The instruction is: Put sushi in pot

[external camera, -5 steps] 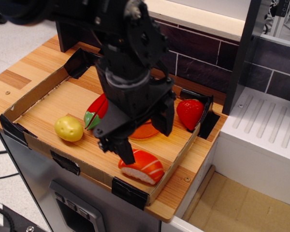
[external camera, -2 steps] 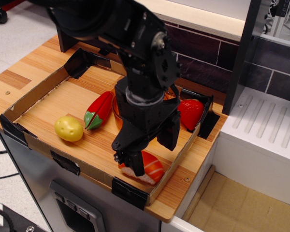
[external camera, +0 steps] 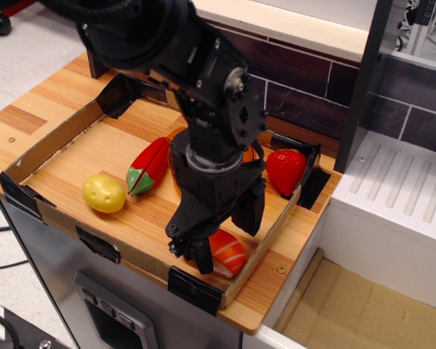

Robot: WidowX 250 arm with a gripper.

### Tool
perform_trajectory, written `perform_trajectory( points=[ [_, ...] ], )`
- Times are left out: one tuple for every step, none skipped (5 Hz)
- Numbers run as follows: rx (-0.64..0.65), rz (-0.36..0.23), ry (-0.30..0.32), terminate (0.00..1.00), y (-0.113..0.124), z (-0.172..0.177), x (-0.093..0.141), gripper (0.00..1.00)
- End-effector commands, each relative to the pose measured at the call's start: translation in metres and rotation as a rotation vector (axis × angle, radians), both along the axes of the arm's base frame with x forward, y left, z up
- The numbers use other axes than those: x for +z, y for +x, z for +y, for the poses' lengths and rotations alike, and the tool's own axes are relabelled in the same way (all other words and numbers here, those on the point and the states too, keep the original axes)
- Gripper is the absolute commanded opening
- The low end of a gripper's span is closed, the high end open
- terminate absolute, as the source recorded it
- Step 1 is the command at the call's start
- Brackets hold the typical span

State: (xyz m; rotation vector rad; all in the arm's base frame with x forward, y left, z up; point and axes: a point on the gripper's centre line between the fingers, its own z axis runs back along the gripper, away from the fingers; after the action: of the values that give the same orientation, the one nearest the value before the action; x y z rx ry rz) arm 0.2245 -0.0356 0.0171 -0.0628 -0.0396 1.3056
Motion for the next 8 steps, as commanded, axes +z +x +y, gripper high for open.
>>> perform_trajectory(
  points=[
    [-0.003, -0.006, 0.017, 0.00, 0.008, 0.009, -0.006, 1.00],
    [-0.019, -0.018, -0.003, 0.00, 0.005, 0.007, -0.001, 0.00],
    [-0.023, -0.018, -0.005, 0.00, 0.002, 0.007, 0.003, 0.00],
    [-0.017, -0.021, -0.018, 0.00, 0.004, 0.010, 0.016, 0.00],
    [0.023, -0.060, -0.058, 0.00, 0.016, 0.012, 0.063, 0.00],
    [0.085, -0.077, -0.087, 0.00, 0.034, 0.020, 0.093, 0.00],
    [0.108, -0.086, -0.068, 0.00, 0.052, 0.030, 0.092, 0.00],
    [0.111, -0.069, -0.046, 0.00, 0.068, 0.037, 0.077, 0.00]
  ],
)
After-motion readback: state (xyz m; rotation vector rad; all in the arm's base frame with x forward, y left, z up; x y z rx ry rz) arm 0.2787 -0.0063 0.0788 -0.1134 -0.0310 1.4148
